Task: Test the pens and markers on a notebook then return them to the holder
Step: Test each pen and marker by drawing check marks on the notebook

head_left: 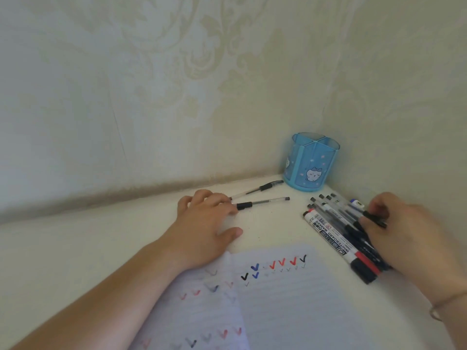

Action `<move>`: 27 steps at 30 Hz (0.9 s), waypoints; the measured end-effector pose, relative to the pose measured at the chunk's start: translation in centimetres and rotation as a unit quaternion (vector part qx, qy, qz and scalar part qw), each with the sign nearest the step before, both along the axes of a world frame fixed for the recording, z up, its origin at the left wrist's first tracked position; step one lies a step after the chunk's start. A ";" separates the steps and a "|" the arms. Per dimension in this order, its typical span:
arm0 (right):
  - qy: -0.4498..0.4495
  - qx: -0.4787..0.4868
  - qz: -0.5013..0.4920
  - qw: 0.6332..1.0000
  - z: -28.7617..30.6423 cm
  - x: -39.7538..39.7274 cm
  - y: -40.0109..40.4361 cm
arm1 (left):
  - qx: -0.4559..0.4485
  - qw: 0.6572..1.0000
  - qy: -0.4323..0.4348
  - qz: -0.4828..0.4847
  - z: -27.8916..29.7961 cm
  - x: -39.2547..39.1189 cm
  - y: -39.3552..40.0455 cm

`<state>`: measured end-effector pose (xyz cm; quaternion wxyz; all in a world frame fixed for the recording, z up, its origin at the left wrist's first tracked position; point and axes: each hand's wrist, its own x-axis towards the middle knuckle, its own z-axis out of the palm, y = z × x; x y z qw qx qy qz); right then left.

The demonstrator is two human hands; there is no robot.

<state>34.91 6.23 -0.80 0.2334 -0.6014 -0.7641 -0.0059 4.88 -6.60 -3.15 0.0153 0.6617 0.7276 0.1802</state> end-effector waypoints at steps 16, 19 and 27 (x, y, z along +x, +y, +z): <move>0.367 -0.204 0.377 0.825 0.8 -5.4 -7.9 | 0.175 0.947 -0.175 -0.204 3.2 3.0 -1.9; 0.394 -0.155 0.391 0.817 0.9 -6.0 -8.8 | 0.115 0.949 -0.138 -0.258 2.7 4.0 -2.6; 0.386 -0.185 0.424 0.798 0.7 -6.3 -9.7 | 0.007 0.938 -0.202 -0.280 2.5 4.1 -3.0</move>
